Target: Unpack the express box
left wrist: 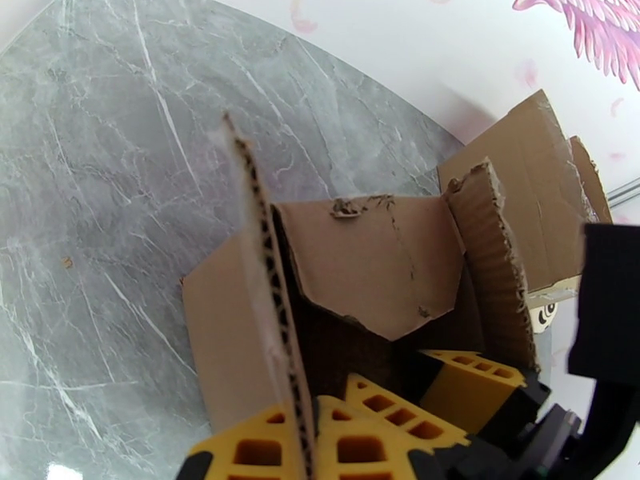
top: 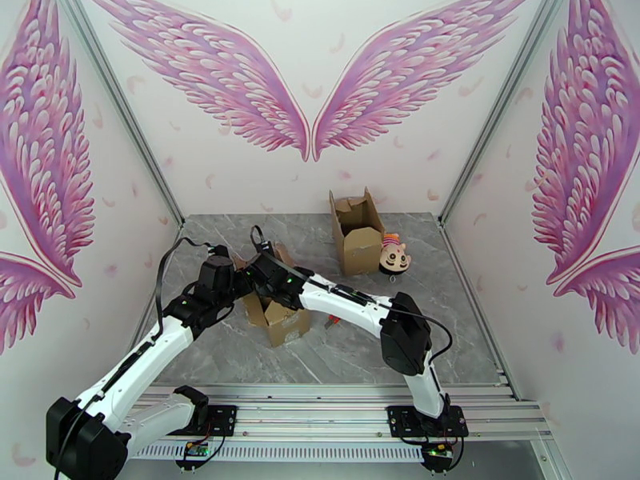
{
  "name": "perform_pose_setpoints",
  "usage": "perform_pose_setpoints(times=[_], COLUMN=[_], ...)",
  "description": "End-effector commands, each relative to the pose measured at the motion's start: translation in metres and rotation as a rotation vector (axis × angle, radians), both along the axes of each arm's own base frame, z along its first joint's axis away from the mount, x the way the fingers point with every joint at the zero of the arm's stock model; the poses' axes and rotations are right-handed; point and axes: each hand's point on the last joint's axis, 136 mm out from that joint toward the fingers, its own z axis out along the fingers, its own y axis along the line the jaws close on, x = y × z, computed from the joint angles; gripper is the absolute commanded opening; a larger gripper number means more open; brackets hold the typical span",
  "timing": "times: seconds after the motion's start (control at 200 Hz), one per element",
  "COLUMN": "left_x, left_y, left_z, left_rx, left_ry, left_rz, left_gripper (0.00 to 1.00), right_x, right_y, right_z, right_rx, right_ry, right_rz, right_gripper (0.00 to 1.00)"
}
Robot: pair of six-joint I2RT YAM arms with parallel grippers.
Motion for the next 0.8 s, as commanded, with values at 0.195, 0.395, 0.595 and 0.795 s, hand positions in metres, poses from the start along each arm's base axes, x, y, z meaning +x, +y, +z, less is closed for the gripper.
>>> perform_pose_setpoints(times=[0.195, 0.395, 0.595, 0.795], left_x=[0.0, -0.001, -0.004, -0.008], left_y=[-0.004, -0.002, 0.01, 0.022], left_z=[0.012, 0.011, 0.01, 0.008], left_rx=[0.011, 0.018, 0.031, 0.043], left_ry=[-0.031, -0.03, -0.039, -0.026], left_rz=[-0.035, -0.032, -0.006, 0.011], left_gripper=[0.0, 0.0, 0.0, 0.0], right_x=[0.002, -0.001, -0.014, -0.031], right_y=[-0.005, -0.001, 0.004, -0.001], right_z=[-0.042, -0.025, 0.007, 0.055], right_rx=[-0.061, -0.028, 0.014, 0.109], right_ry=[0.048, 0.021, -0.003, -0.069], right_rz=[0.018, 0.066, 0.113, 0.144], right_gripper=[0.22, 0.0, 0.0, 0.0])
